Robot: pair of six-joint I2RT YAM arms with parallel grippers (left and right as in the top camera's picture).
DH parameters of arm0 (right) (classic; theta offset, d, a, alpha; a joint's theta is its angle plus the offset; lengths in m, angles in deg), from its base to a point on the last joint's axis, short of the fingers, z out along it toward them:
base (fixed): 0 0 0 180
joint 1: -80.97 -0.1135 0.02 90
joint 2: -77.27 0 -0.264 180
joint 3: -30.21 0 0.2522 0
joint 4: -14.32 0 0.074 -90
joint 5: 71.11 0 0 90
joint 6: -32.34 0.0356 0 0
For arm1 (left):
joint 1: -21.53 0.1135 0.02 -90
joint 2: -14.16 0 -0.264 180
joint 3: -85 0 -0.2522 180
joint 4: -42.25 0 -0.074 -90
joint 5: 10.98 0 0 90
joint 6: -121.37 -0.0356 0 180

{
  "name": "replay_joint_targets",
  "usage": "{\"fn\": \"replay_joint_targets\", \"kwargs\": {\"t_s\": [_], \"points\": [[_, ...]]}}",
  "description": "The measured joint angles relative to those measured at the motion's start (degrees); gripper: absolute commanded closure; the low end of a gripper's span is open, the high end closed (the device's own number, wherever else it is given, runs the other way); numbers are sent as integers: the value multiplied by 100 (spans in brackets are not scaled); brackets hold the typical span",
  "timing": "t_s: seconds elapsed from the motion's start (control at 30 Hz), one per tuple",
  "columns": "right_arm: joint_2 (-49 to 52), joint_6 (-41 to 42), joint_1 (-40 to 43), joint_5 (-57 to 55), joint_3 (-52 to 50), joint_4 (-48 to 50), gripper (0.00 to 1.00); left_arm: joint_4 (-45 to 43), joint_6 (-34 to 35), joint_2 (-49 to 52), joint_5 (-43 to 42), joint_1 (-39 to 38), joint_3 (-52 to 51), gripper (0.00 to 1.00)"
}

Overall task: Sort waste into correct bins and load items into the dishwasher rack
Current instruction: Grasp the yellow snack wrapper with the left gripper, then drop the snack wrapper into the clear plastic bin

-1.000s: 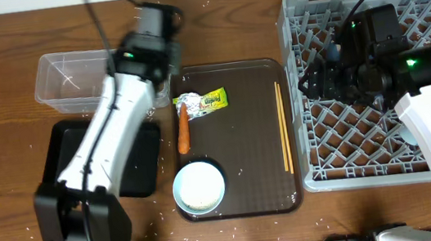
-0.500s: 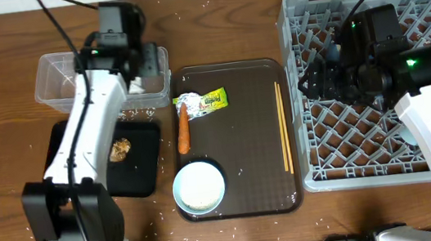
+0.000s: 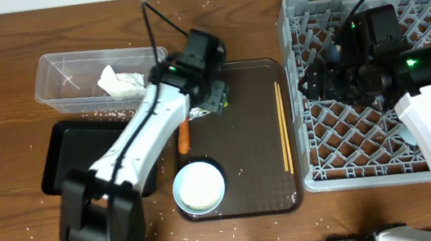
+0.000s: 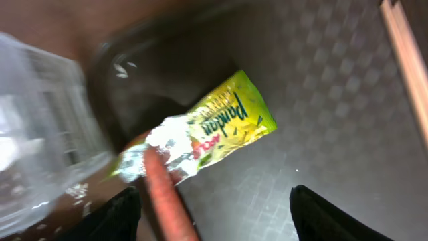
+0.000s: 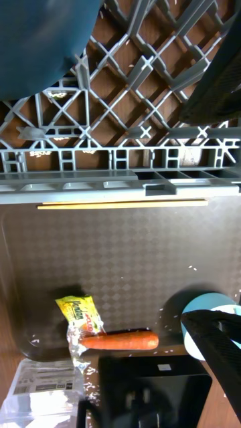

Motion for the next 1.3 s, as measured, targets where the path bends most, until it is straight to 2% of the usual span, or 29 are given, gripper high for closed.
{"fn": "replay_joint_targets", "kwargs": {"t_s": [0.27,0.57,0.6,0.63,0.67,0.7,0.73,1.03,1.17,1.3], "points": [[0,0,0,0,0,0,19,-627,-321,835,197,-437,-236,27],[0,-2,0,-2,0,-9,19,-1224,-461,1408,1311,-846,-227,30],[0,0,0,0,0,-20,19,-1270,-459,1429,1486,-855,-229,37],[0,0,0,-2,0,-26,19,-1307,-442,1440,1606,-855,-229,49],[0,-2,0,-2,0,-33,19,-1344,-450,1456,1759,-848,-229,66],[0,0,0,0,0,-44,19,-1364,-461,1471,1888,-841,-229,90],[0,0,0,0,0,-46,19,-1373,-503,1488,1974,-837,-229,94],[0,-2,0,0,0,-68,19,-1176,-562,1320,2347,-988,-232,94],[2,0,0,-2,0,-63,19,-1147,-520,562,2339,-1095,-232,94],[2,-2,0,-4,0,-59,18,-1115,-428,-656,2243,-1043,-210,94]]}}
